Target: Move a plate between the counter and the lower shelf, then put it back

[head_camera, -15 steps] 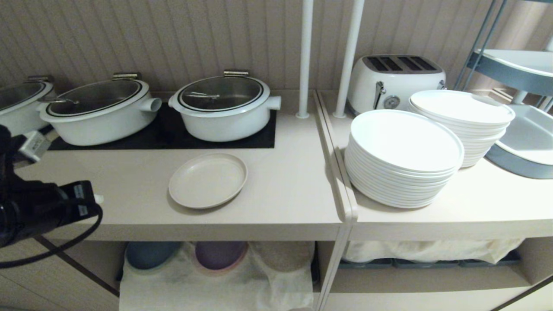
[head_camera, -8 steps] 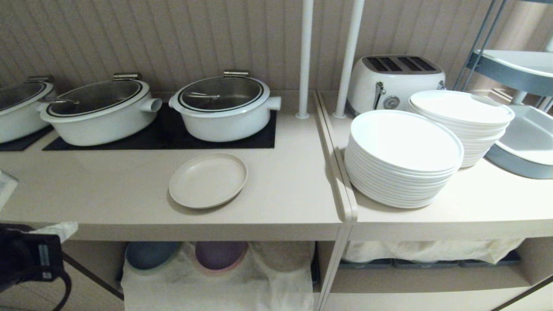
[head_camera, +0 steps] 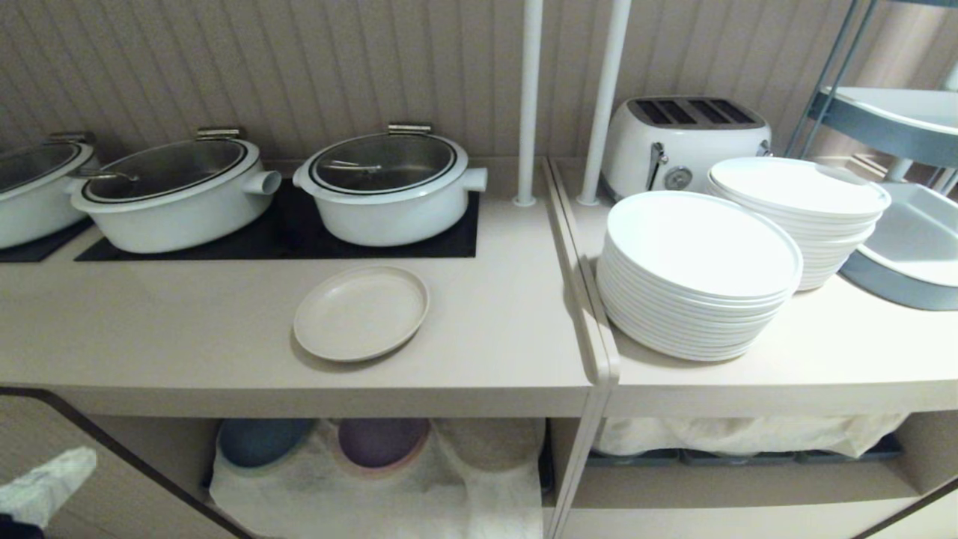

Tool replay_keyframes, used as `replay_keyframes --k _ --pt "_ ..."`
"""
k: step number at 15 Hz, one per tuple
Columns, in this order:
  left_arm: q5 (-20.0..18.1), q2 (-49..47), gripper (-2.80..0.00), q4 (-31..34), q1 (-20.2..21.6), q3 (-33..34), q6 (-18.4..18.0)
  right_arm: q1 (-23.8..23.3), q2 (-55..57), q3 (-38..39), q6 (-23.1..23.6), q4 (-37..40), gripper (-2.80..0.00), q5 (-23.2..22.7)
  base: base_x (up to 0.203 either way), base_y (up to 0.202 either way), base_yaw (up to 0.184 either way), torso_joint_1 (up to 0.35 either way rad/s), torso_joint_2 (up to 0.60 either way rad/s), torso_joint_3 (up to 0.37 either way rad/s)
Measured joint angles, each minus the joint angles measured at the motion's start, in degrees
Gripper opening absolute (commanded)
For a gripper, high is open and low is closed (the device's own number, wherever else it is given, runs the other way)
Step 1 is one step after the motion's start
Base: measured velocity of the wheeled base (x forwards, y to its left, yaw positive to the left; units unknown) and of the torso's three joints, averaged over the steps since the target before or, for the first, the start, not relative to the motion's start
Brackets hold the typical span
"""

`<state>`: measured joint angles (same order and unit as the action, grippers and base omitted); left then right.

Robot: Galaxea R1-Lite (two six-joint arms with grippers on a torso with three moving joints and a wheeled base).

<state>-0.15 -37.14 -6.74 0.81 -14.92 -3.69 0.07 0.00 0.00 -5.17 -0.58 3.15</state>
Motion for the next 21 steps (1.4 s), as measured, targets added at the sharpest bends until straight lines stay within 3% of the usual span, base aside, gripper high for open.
replay_keyframes --k 5,9,18,21 --pt "-5.1 13.0 -2.8 2.3 3.5 4.8 -6.5 0.0 0.0 0.0 0.0 0.0 -2.8 0.0 0.0 0.0 0.0 0.0 0.0 0.0" --pt "-6.6 19.3 -2.8 8.5 3.7 4.2 -6.9 0.0 0.0 0.0 0.0 0.0 -2.8 0.0 0.0 0.0 0.0 0.0 0.0 0.0" --pt "-7.6 21.8 -2.8 7.9 3.6 4.0 -6.6 0.0 0.0 0.0 0.0 0.0 -2.8 0.0 0.0 0.0 0.0 0.0 0.0 0.0" --pt "-7.3 22.7 -2.8 6.7 1.9 3.7 -7.1 0.0 0.0 0.0 0.0 0.0 -2.8 0.0 0.0 0.0 0.0 0.0 0.0 0.0"
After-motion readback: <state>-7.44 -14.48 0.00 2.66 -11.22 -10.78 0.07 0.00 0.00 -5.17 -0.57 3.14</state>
